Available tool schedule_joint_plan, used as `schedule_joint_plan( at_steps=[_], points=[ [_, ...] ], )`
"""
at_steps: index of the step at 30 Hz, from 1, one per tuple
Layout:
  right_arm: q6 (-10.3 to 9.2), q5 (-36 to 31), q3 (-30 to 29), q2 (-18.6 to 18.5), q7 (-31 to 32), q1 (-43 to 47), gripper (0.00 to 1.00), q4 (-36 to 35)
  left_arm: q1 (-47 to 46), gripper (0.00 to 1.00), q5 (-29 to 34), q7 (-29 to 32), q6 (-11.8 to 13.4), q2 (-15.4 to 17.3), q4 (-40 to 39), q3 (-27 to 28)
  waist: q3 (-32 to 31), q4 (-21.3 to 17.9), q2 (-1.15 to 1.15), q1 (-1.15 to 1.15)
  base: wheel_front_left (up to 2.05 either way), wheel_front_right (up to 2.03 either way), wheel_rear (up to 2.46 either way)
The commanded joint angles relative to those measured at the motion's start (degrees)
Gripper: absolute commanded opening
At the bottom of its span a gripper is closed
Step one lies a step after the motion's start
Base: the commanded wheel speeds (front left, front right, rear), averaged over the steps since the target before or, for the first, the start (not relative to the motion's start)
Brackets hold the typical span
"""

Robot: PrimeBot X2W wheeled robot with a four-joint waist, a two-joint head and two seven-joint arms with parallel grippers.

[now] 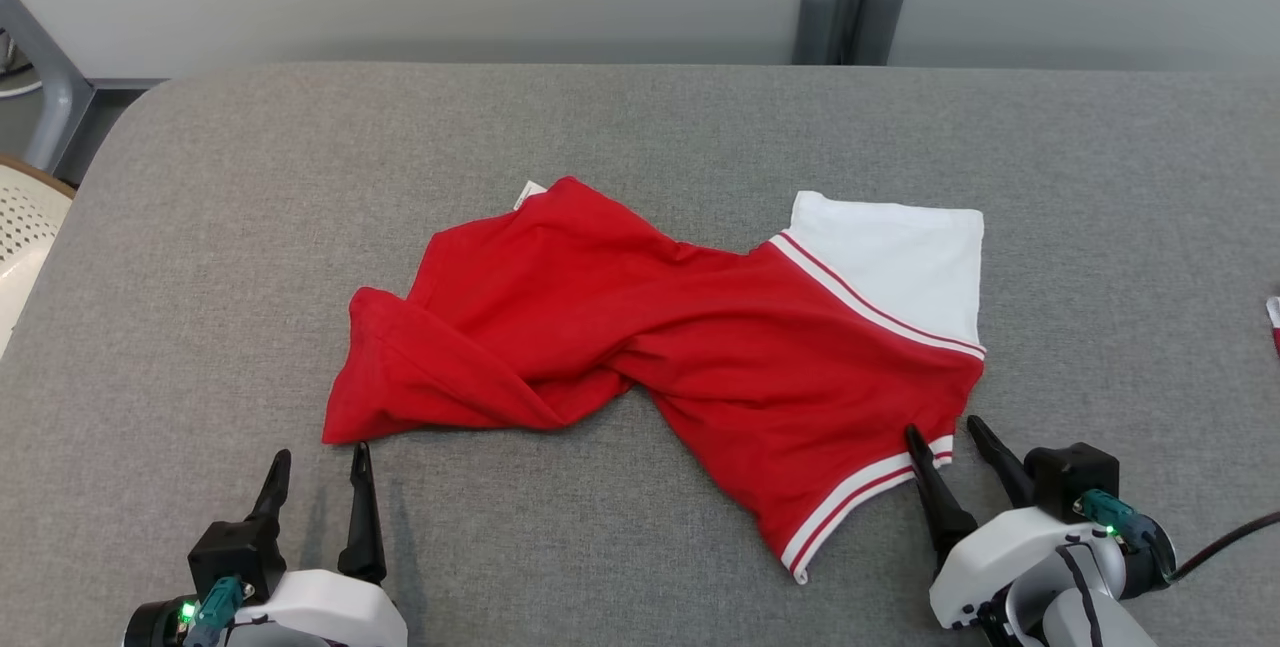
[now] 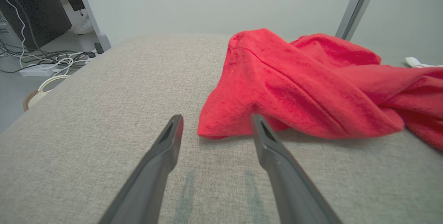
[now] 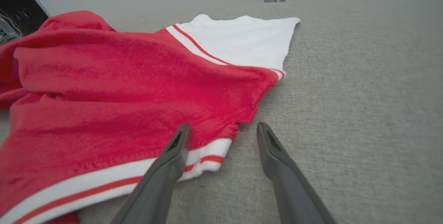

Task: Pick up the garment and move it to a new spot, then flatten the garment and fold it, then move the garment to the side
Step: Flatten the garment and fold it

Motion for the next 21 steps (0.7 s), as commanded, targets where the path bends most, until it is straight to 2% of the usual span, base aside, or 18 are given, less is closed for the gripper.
schedule_joint_plan(
  at_steps=[1,2,3,7,11,16,21],
  points=[
    [0.00,-0.53,-0.01,-0.30,0.04,-1.02,0.50,1.04,-1.01,1.00,-0.24,0.01,0.24,0.22,-0.34,0.06,0.76,0.62,0.00,0.00,0.00,0.00,0.00],
    [0.00,-0.61,-0.12,-0.31,0.04,-1.52,0.33,1.46,-1.12,1.00,-0.37,0.01,0.25,0.21,-0.41,-0.02,0.99,0.77,0.00,0.00,0.00,0.00,0.00],
    [0.00,-0.67,0.03,-0.30,0.04,-2.06,0.00,1.82,-1.22,1.00,-0.46,0.01,0.25,0.21,-0.45,-0.10,1.23,0.90,0.00,0.00,0.00,0.00,0.00],
    [0.00,0.02,0.16,-0.29,0.04,-3.37,0.00,1.19,-1.45,1.00,-0.66,0.02,0.32,0.21,-0.55,-0.31,1.67,1.03,0.00,0.00,0.00,0.00,0.00],
    [0.00,1.30,-0.27,-0.61,0.04,-5.17,0.00,-4.10,-1.75,1.00,-1.18,0.02,0.38,0.22,-0.63,-1.01,2.07,0.95,0.00,0.00,0.00,0.00,0.00],
    [0.00,2.11,1.62,-2.31,0.04,-9.84,0.00,-11.54,-2.03,1.00,-1.52,0.02,0.49,0.20,-0.19,-2.05,2.16,0.68,0.00,0.00,0.00,0.00,0.00],
    [0.00,2.68,3.68,-4.62,0.04,-17.00,0.00,-14.47,-2.47,1.00,-1.97,0.02,0.59,0.24,0.30,-3.55,2.08,1.27,0.00,0.00,0.00,0.00,0.00]
  ],
)
